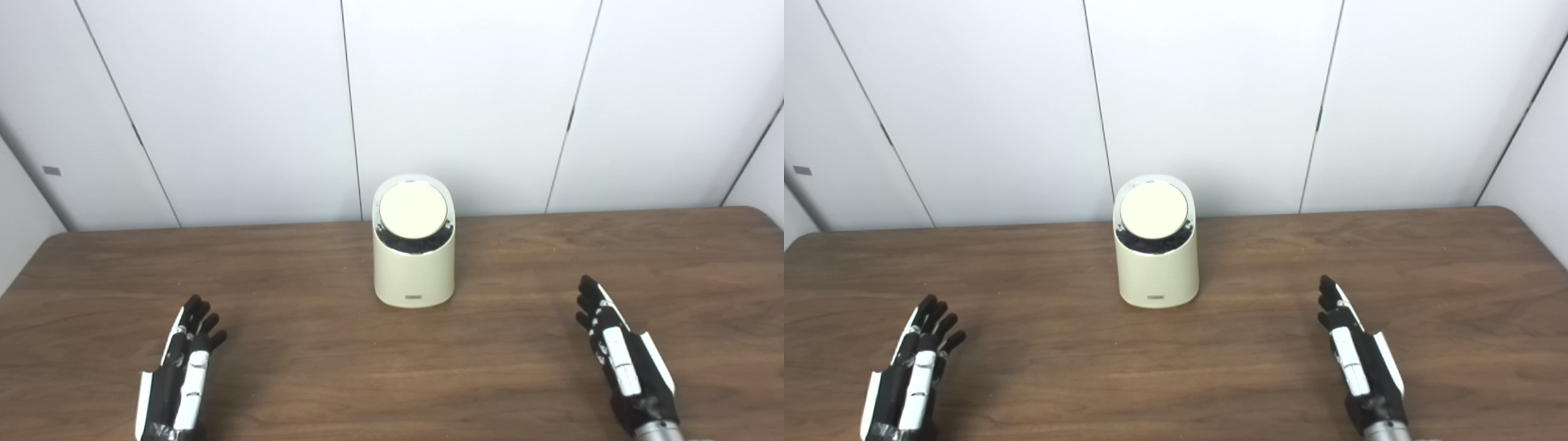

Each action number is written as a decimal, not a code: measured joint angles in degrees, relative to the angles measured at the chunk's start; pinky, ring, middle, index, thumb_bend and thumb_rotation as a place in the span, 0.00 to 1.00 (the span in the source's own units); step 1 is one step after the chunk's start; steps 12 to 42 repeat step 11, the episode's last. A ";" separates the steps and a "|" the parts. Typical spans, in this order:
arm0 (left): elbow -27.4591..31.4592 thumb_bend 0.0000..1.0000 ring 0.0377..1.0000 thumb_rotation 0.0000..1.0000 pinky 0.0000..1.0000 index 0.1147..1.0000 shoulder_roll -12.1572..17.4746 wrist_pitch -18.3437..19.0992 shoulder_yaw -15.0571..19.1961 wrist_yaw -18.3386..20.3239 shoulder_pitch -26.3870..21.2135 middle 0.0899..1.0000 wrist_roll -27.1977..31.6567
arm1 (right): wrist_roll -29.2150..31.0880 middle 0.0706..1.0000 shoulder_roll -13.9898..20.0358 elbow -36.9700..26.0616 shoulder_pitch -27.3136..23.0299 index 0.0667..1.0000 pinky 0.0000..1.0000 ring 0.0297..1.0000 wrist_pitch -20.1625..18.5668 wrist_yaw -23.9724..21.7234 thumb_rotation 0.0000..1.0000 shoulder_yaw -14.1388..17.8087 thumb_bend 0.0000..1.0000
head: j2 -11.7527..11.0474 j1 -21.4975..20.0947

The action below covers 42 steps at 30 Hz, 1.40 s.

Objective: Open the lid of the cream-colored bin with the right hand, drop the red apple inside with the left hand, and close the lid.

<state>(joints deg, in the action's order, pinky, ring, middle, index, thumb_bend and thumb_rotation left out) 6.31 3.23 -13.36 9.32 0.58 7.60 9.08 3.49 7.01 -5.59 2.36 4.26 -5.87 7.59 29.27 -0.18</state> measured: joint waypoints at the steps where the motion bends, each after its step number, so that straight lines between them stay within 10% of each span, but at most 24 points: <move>1: 0.00 0.53 0.90 0.73 0.83 0.97 0.00 -0.44 -0.03 0.00 0.09 0.94 -0.11 | 0.08 0.98 0.02 -0.01 0.04 0.96 0.96 0.98 0.60 -0.01 0.93 -0.01 0.58 | 0.09 0.00; 42: -0.28 0.48 0.92 0.74 0.89 0.97 0.07 -1.15 -0.26 -0.16 0.14 0.94 -1.58 | 0.74 0.99 0.14 -0.03 0.12 0.98 0.98 0.98 1.04 0.10 0.93 -0.14 0.56 | -0.97 -0.26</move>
